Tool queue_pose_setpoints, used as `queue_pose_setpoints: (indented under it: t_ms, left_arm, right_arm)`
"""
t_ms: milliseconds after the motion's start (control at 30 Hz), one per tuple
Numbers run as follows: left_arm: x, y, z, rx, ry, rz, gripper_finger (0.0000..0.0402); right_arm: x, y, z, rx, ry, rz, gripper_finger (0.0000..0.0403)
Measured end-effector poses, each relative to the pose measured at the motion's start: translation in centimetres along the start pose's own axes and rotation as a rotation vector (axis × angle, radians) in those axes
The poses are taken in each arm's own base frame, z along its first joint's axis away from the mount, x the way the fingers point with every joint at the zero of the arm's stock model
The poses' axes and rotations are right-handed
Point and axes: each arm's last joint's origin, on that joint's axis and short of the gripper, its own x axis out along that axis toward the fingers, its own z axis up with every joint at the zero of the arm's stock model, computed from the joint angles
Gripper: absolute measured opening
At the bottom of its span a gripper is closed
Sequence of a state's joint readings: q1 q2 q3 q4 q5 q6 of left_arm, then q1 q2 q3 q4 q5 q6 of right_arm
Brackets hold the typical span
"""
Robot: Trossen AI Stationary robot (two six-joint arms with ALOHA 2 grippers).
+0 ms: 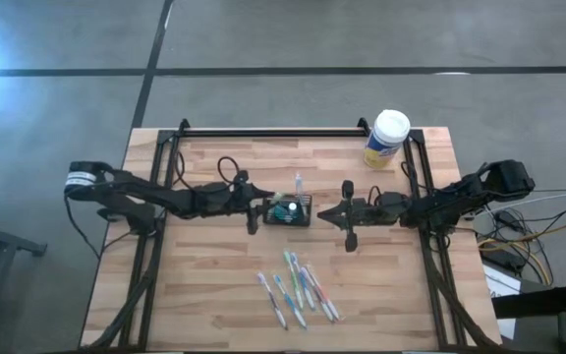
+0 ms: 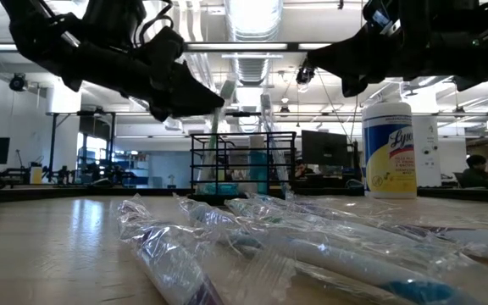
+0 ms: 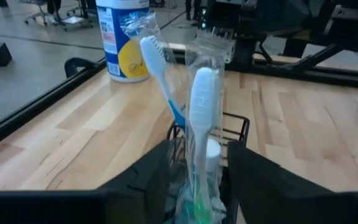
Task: Pick & Place toothbrushing station
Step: Put the orange toothbrush into the black wire organizer
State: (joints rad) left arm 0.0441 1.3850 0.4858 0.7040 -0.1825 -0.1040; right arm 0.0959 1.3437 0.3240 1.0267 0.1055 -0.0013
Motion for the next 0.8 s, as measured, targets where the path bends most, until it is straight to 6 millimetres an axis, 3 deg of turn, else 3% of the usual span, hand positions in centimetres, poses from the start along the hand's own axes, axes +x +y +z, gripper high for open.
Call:
queue_pose_setpoints:
  t_ms: [233,467,600,800]
  left_arm:
    - [-1.5,0.1,1.5,0.037,-0.018,-0.008,0.0230]
    - [-6.1,0.4,4.0,0.029,-0.016,-0.093,0.0231]
    - [-9.6,0.9,4.4,0.043,-0.064,-0.129,0.0188]
    - [-13.2,1.8,2.5,0.058,-0.106,-0.134,0.0044]
  right_arm:
    - [0.0,0.0,-0.1,-0.002,0.006,0.000,0.0013]
    - [0.0,0.0,-0.3,-0.002,0.029,0.000,0.0013]
    - [0.0,0.0,-0.3,-0.001,0.028,0.000,0.0013]
    - [0.0,0.0,-0.2,0.020,0.023,0.000,0.0013]
